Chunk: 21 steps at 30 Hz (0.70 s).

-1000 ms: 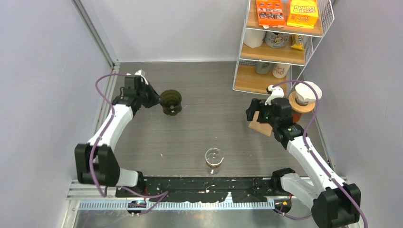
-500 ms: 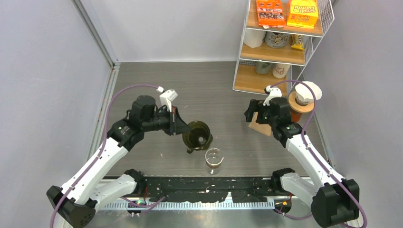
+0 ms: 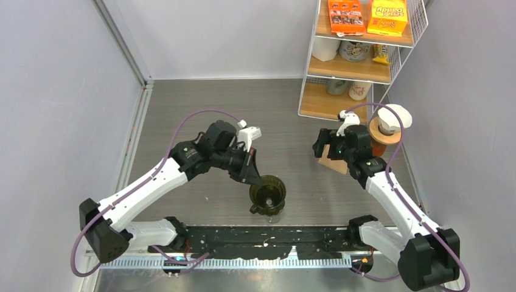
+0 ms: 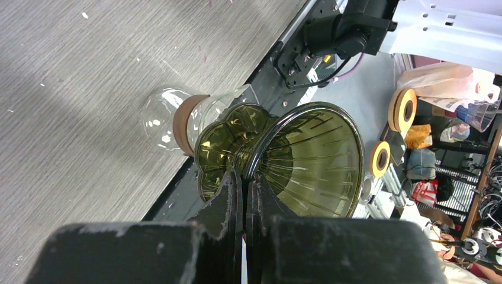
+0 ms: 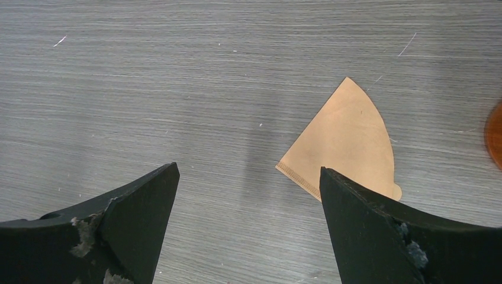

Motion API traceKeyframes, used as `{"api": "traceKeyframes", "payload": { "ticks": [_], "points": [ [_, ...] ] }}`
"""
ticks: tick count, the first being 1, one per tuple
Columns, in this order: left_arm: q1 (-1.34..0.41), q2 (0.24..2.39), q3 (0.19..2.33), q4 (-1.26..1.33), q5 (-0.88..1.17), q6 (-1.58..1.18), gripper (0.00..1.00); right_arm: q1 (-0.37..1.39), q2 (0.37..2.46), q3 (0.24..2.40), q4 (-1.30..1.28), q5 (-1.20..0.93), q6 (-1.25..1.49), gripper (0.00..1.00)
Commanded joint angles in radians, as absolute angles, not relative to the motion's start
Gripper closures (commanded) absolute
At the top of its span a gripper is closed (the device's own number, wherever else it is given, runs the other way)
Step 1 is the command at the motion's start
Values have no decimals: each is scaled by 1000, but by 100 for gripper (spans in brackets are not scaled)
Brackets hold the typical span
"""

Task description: Place the coffee filter in the dripper

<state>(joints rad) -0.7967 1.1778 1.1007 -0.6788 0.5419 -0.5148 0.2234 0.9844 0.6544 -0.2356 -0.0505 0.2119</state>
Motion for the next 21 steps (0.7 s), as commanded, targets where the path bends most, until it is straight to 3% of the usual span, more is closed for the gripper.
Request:
{"api": "traceKeyframes", "payload": {
  "ticks": [1,21],
  "points": [
    [-805,1195,1188,-699,538,-490,100,229,988,696,-222,-58,199,5],
    [-831,1320,1223,-697,490,-434,100,229,995,702,-237,-44,199,4]
  ]
}}
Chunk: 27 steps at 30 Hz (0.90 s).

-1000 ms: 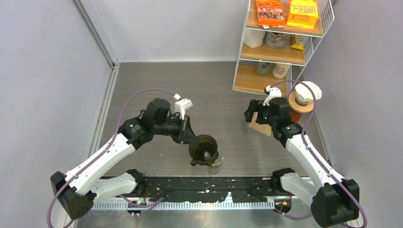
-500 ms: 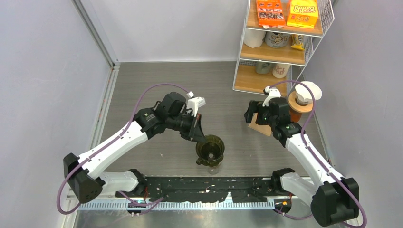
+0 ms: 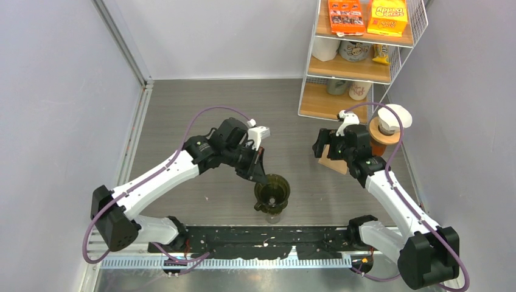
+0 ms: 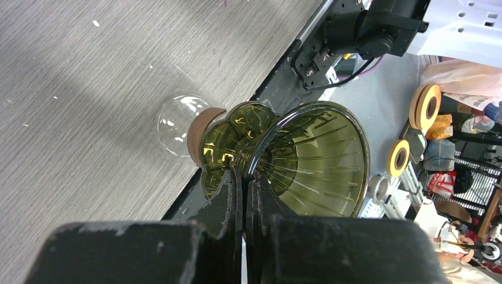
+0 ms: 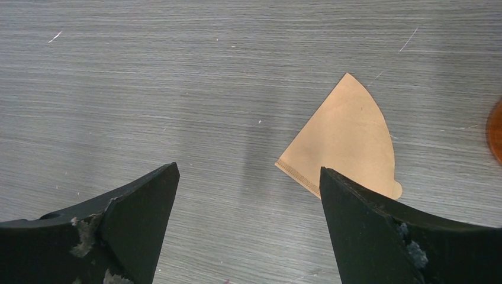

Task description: Place the coffee filter in the dripper

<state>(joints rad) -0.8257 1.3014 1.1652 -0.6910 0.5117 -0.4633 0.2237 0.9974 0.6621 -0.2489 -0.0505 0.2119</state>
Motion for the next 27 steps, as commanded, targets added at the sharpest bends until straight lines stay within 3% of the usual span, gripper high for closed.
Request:
{"api": "traceKeyframes", "payload": {
  "ticks": [1,18,27],
  "points": [
    [-832,1326,1229,-700,488,-430,100,229,994,703,-238,-44,200,5],
    [-834,1345,1266,-736,427,-365,99,229,997,704,-242,-38,199,5],
    [-842,1331,1270,-738,467,-357,64,229,997,704,-244,-35,202,5]
  ]
}}
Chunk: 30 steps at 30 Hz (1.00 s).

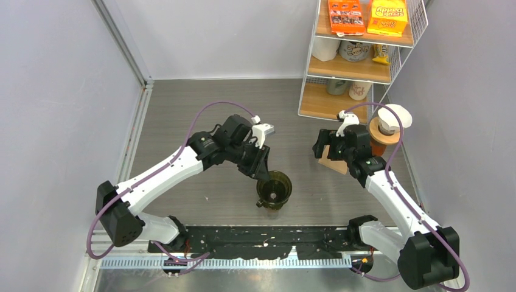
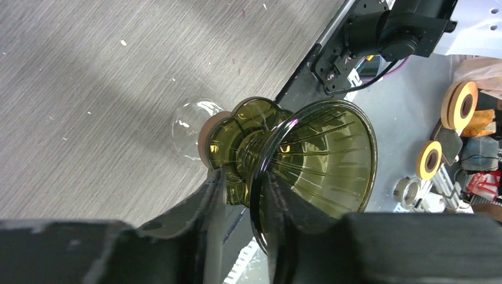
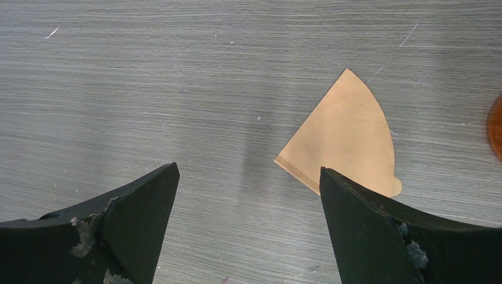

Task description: Place the coffee filter in the dripper

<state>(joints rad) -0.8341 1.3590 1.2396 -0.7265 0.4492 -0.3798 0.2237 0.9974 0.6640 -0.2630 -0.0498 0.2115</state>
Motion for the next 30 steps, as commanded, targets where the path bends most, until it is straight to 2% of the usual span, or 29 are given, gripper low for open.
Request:
{"api": "traceKeyframes", "payload": {
  "ticks": [1,4,9,10,12,13,17,24,26,30],
  "points": [
    [-843,1327,1270,-736,470,-357,61,229,997,705,-242,-35,202,5],
    [-845,1310,1269,-725,484,-360,55,229,998,705,-242,-33,202,5],
    [-845,1277,1263,-698,487,-368,37,228,999,705,-242,-33,201,5],
    [-845,1268,1265,-692,480,-372,29,228,999,704,-243,-32,204,5],
    [-845,1245,1264,-674,481,-368,5,229,999,705,-247,-26,212,5],
    [-845,1220,1260,-658,471,-370,1,229,999,705,-248,-22,213,5],
    [-845,1107,1228,-587,325,-378,0,228,1000,709,-259,-3,217,5],
    [-797,929,1124,-425,-203,-426,0,228,992,695,-245,36,238,5],
    [-715,904,1085,-388,-235,-457,0,227,996,695,-252,63,253,4],
    [-471,885,1011,-336,-97,-573,1,224,1004,698,-278,124,273,5]
  ]
}}
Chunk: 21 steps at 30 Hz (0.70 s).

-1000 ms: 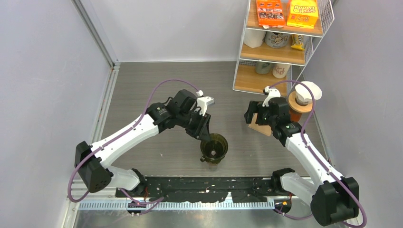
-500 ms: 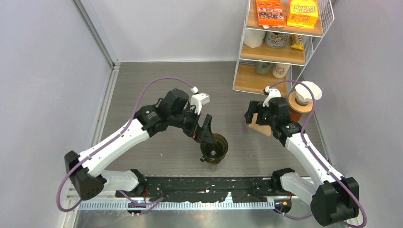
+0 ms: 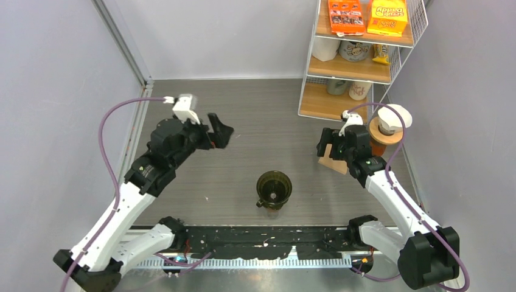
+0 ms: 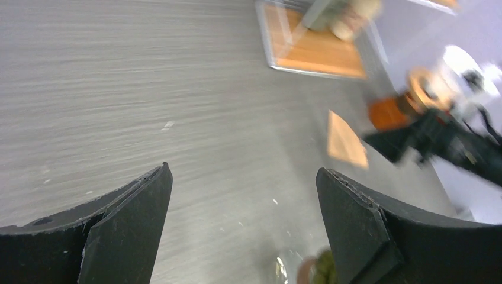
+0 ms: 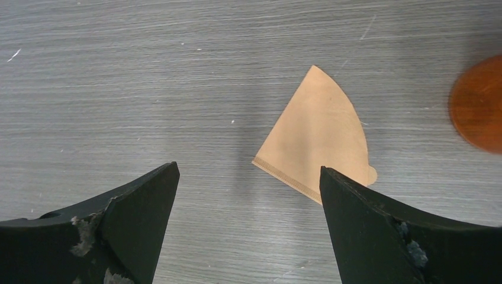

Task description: Place the coffee filter in the dripper

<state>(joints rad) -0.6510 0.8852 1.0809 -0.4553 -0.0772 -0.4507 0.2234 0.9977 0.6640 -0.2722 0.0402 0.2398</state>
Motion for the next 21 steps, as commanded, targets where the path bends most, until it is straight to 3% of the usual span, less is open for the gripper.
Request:
{"api": "traceKeyframes", "payload": {
  "ticks": [1,15,21],
  "points": [
    [-428,883,990,-323,-86,-594,0,222,1010,698,-288,145,281,4],
    [-340,966,915,-241,66,-549,1,219,1251,719,-357,312,363,5],
    [-333,963,896,-246,102,-528,0,218,1363,764,-344,269,397,3]
  ]
}}
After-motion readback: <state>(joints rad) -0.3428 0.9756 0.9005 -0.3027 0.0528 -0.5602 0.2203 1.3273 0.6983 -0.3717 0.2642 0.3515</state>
